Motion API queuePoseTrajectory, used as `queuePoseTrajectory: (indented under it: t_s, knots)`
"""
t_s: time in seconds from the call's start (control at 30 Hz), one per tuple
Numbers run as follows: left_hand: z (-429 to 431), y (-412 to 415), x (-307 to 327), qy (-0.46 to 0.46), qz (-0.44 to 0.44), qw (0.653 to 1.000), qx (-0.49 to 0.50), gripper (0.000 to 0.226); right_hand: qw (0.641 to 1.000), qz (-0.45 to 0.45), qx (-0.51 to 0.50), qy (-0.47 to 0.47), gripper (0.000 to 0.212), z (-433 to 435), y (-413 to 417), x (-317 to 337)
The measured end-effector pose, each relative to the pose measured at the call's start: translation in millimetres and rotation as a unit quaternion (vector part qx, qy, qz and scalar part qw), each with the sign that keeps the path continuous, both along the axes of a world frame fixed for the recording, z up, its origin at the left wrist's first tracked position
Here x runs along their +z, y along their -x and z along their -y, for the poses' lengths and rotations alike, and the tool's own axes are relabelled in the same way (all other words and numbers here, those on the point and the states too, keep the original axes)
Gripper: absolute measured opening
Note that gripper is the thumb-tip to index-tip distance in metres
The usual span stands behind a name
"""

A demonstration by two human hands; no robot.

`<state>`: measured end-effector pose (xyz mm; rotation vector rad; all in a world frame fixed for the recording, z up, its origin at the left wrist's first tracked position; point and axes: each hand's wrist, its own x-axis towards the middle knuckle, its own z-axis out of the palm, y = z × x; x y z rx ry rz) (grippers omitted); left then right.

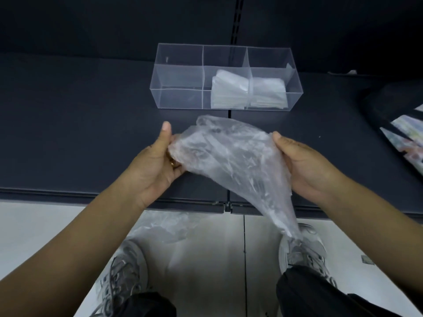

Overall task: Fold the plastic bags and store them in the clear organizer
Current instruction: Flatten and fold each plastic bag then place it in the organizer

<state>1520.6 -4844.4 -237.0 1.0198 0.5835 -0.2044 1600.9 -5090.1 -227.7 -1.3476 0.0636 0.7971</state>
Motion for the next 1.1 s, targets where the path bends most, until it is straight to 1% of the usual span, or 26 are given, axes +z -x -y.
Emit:
queuePoseTrajectory:
  t_s: [0.03,0.07,0.1,0.13,0.17,0.2,0.23,0.27,0.3,0.37,0.4,0.47,0.53,0.63,0.7,0.73,0.8,0.83,0.87,0.9,0.93,0.97,1.0,1.03,1.07,1.1]
  knots:
    - [6,1,1,-0.038,0.007,0.999,-0.009,0.076,1.000,-0.011,-0.009,-0.007,0.057,-1,2,0]
    - [13,4,3,-0.081,0.010,0.997,-0.003,0.077,1.000,-0.017,-0.019,-0.018,0.053,-2,4,1]
    - [20,8,5,-0.122,0.006,0.992,0.011,0.078,0.999,-0.014,-0.028,-0.028,0.046,-3,7,2]
    - [26,12,6,-0.144,0.004,0.989,0.016,0.082,0.999,0.000,-0.037,-0.037,0.038,-5,11,4]
    - [32,16,9,-0.132,0.006,0.991,-0.001,0.087,0.998,0.022,-0.042,-0.042,0.031,-6,15,6]
    - [41,20,13,-0.091,0.020,0.995,-0.044,0.087,0.997,0.044,-0.040,-0.049,0.024,-7,19,7]
    - [50,25,17,-0.050,0.035,0.993,-0.097,0.081,0.996,0.064,-0.030,-0.057,0.021,-8,24,9]
    - [58,27,18,-0.024,0.038,0.990,-0.135,0.071,0.995,0.076,-0.014,-0.066,0.022,-10,29,11]
    - [64,29,19,-0.012,0.024,0.989,-0.143,0.059,0.994,0.081,0.005,-0.075,0.022,-11,33,13]
    - [64,30,17,-0.026,-0.027,0.996,-0.079,0.047,0.993,0.073,0.029,-0.093,0.026,-9,33,15]
    - [58,30,13,-0.051,-0.048,0.997,-0.044,0.041,0.993,0.061,0.020,-0.098,0.029,-6,29,15]
    - [40,28,5,-0.103,-0.066,0.992,-0.016,0.030,0.994,0.025,-0.038,-0.096,0.035,6,14,15]
    - [18,27,-4,-0.125,-0.076,0.989,-0.007,0.025,0.992,0.002,-0.090,-0.093,0.043,21,-1,15]
    - [-8,30,-14,-0.142,-0.088,0.985,-0.038,0.030,0.987,-0.011,-0.144,-0.063,0.044,40,-15,10]
    - [-21,32,-16,-0.124,-0.091,0.985,-0.082,0.037,0.983,-0.018,-0.182,-0.030,0.042,48,-25,5]
    - [-25,32,-17,-0.110,-0.094,0.984,-0.102,0.041,0.980,-0.018,-0.197,0.000,0.039,50,-30,3]
    - [-29,32,-17,-0.094,-0.095,0.984,-0.116,0.050,0.974,-0.009,-0.207,0.095,0.030,52,-39,-2]
    - [-28,31,-17,-0.096,-0.092,0.985,-0.110,0.052,0.967,0.019,-0.201,0.154,0.026,52,-40,-5]
    - [-25,30,-16,-0.102,-0.090,0.986,-0.098,0.052,0.954,0.077,-0.194,0.217,0.021,52,-39,-7]
    - [-20,29,-14,-0.105,-0.091,0.987,-0.084,0.050,0.930,0.163,-0.190,0.270,0.016,49,-34,-7]
    - [-16,28,-14,-0.104,-0.092,0.987,-0.075,0.047,0.901,0.260,-0.179,0.296,0.020,47,-27,-5]
    - [-12,27,-13,-0.101,-0.092,0.988,-0.070,0.044,0.879,0.352,-0.136,0.293,0.033,41,-18,0]
    - [-9,27,-13,-0.097,-0.088,0.989,-0.068,0.042,0.862,0.422,-0.058,0.274,0.046,34,-7,5]
    - [-7,26,-12,-0.092,-0.083,0.990,-0.068,0.038,0.847,0.464,0.038,0.257,0.060,25,5,9]
    - [-5,25,-11,-0.088,-0.077,0.991,-0.070,0.034,0.826,0.484,0.134,0.256,0.073,14,17,11]
    - [-4,25,-10,-0.086,-0.070,0.991,-0.074,0.031,0.797,0.499,0.206,0.269,0.081,4,26,9]
